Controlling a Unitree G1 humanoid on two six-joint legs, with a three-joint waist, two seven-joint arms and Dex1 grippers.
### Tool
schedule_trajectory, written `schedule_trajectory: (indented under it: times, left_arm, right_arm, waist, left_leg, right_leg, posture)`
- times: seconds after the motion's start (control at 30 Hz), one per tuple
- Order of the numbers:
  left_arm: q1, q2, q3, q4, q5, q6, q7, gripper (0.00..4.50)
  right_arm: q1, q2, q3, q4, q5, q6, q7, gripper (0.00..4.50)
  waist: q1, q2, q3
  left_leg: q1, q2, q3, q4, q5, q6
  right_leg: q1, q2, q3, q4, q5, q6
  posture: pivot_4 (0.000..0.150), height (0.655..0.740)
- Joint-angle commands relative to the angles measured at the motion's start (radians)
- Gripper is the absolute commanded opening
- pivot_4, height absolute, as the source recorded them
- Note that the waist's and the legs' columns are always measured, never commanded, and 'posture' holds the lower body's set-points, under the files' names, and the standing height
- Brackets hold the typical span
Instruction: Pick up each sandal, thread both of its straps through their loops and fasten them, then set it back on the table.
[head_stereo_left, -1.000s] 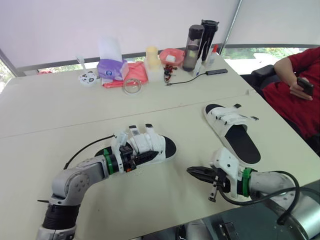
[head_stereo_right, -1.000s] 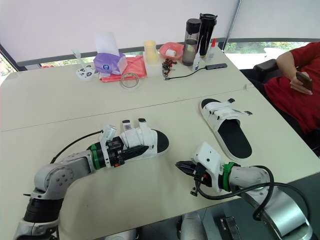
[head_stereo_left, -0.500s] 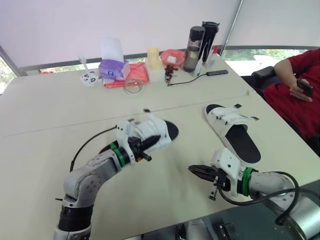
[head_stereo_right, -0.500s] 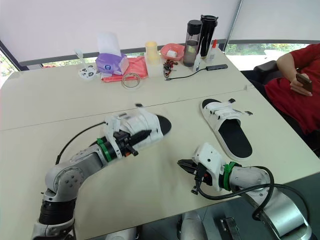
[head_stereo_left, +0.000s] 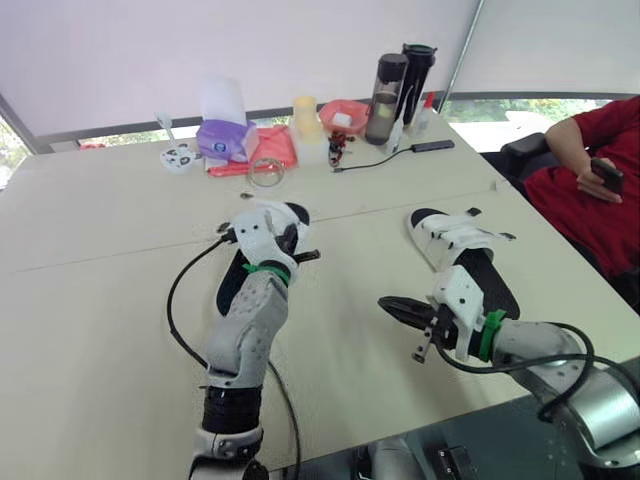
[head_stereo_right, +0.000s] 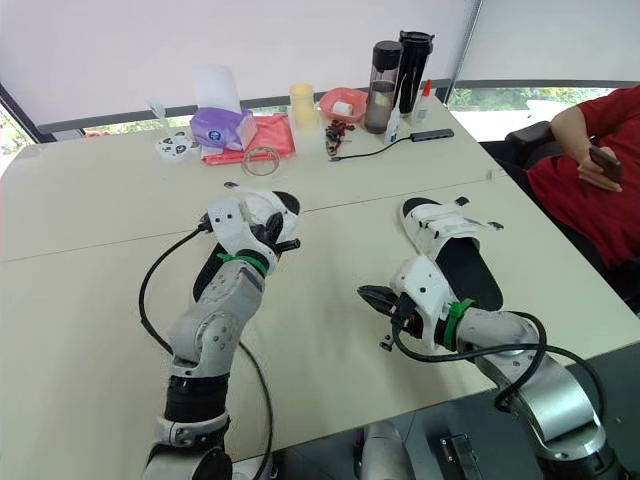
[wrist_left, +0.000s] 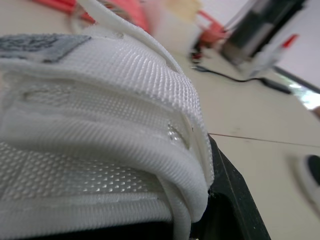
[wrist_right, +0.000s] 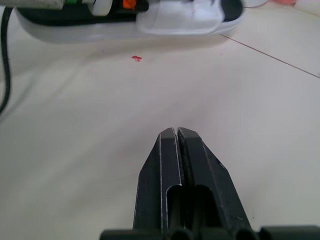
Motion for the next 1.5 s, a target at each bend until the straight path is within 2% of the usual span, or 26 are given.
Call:
schedule_trajectory:
  times: [0.03,0.23,0.33,0.5,0.53,0.57,0.77,0.83,1.0,1.1,1.23,1.33,1.43,1.47,1.5]
  left_arm:
    - [0.024,-0.176,0.024,-0.021,-0.016,-0.068,0.098,0.08]
    - [-0.001,-0.224,0.106,0.107,-0.221,-0.217,0.110,0.08]
    - [-0.012,-0.207,0.090,0.167,-0.273,-0.285,0.090,0.08]
    - [0.023,-0.148,0.056,0.196,-0.302,-0.295,0.098,0.08]
    - [0.030,-0.131,0.053,0.193,-0.308,-0.284,0.097,0.97]
    - [0.033,-0.119,0.051,0.190,-0.318,-0.272,0.093,1.34]
    - [0.090,-0.065,0.043,0.105,-0.349,-0.183,0.119,4.34]
    - [0.112,-0.048,0.037,0.067,-0.361,-0.117,0.143,4.43]
    - [0.170,0.053,0.090,-0.115,-0.545,0.169,0.200,4.43]
    - [0.234,0.194,0.098,-0.237,-0.632,0.344,0.172,4.43]
    - [0.305,0.297,0.127,-0.357,-0.760,0.427,0.144,4.43]
    - [0.344,0.395,0.126,-0.430,-0.787,0.453,0.073,4.43]
    - [0.450,0.695,0.015,-0.604,-0.538,0.300,-0.291,4.43]
    - [0.503,0.769,-0.015,-0.634,-0.437,0.199,-0.398,4.43]
    - [0.550,0.794,-0.019,-0.638,-0.352,0.081,-0.463,4.43]
  right_arm:
    - [-0.019,-0.004,-0.004,0.006,-0.007,-0.041,0.016,0.00]
    - [-0.004,0.002,-0.003,0.016,-0.022,-0.071,0.015,0.00]
    - [0.003,0.008,0.001,0.009,-0.029,-0.076,0.006,0.00]
    - [0.009,0.011,0.000,0.013,-0.035,-0.084,0.004,0.00]
    - [0.011,0.012,0.002,0.016,-0.038,-0.088,0.002,0.00]
    - [0.014,0.013,0.003,0.020,-0.042,-0.093,0.002,0.00]
    - [0.040,0.016,0.002,0.022,-0.054,-0.114,-0.004,0.00]
    - [0.045,0.014,0.000,0.027,-0.056,-0.119,-0.001,0.00]
    - [0.057,0.007,-0.002,0.043,-0.063,-0.132,0.014,0.00]
    - [0.067,0.006,-0.003,0.052,-0.067,-0.142,0.019,0.00]
    - [0.075,0.006,-0.001,0.060,-0.071,-0.154,0.024,0.00]
    - [0.078,0.008,0.000,0.062,-0.070,-0.157,0.026,0.00]
    - [0.099,0.037,-0.011,0.069,-0.055,-0.158,0.009,0.00]
    - [0.111,0.060,-0.030,0.070,-0.033,-0.145,-0.009,0.00]
    - [0.115,0.099,-0.067,0.075,0.010,-0.115,-0.039,0.00]
  waist:
    - [0.001,0.000,0.000]
    - [0.004,0.000,0.000]
    - [0.004,0.000,0.000]
    - [0.005,0.000,-0.001]
    - [0.005,0.000,-0.001]
    - [0.004,0.000,-0.001]
    - [0.001,0.000,-0.001]
    - [-0.001,0.001,-0.001]
    - [-0.003,0.003,-0.003]
    - [-0.002,0.004,-0.004]
    - [-0.002,0.005,-0.005]
    - [-0.001,0.005,-0.005]
    - [-0.002,0.004,-0.004]
    - [-0.002,0.004,-0.004]
    - [-0.001,0.006,-0.004]
  left_leg:
    - [0.000,0.000,0.000,0.000,0.000,0.000]
    - [0.000,0.000,0.000,0.002,0.000,0.000]
    - [0.002,0.000,0.000,0.002,0.000,0.000]
    - [0.005,0.000,0.000,0.002,0.000,0.000]
    - [0.005,0.000,0.000,0.002,0.000,0.000]
    - [0.006,0.000,0.000,0.002,0.000,0.000]
    - [0.009,0.000,0.000,0.001,0.000,0.000]
    - [0.010,0.000,0.000,0.001,0.000,0.000]
    - [0.014,0.000,0.001,0.000,0.000,0.000]
    - [0.015,0.000,0.002,0.000,0.000,0.001]
    - [0.016,0.000,0.002,0.000,0.000,0.001]
    - [0.016,0.000,0.002,0.000,0.000,0.001]
    - [0.016,0.000,0.002,0.000,0.000,0.000]
    - [0.015,0.000,0.003,-0.001,0.000,0.000]
    - [0.015,0.001,0.003,-0.001,-0.001,0.000]
  right_leg:
    - [0.000,0.000,0.000,0.000,0.000,0.000]
    - [0.001,0.000,0.000,0.000,0.000,0.000]
    - [0.004,0.000,0.000,0.000,0.000,0.000]
    - [0.007,0.000,0.000,0.000,0.000,0.000]
    - [0.007,0.000,0.000,0.000,0.000,0.000]
    - [0.008,0.000,0.000,0.000,0.000,0.000]
    - [0.010,0.000,0.001,0.000,0.000,0.000]
    - [0.010,0.000,0.001,0.000,0.000,0.000]
    - [0.012,0.000,0.003,0.000,0.000,0.001]
    - [0.012,0.000,0.004,0.001,-0.002,0.003]
    - [0.012,0.000,0.005,0.001,-0.002,0.003]
    - [0.012,0.000,0.005,0.002,-0.002,0.003]
    - [0.010,0.001,0.005,0.003,-0.003,0.002]
    - [0.009,0.001,0.005,0.004,-0.003,0.002]
    - [0.008,0.001,0.005,0.004,-0.003,0.000]
  posture:
    - [0.150,0.7400]
    - [0.150,0.7400]
    - [0.150,0.7400]
    - [0.150,0.7400]
    - [0.150,0.7400]
    - [0.150,0.7400]
    - [0.150,0.7400]
    - [0.150,0.7400]
    - [0.150,0.7400]
    - [0.150,0.7400]
    - [0.150,0.7400]
    - [0.150,0.7400]
    - [0.150,0.7400]
    - [0.150,0.7400]
    - [0.150,0.7400]
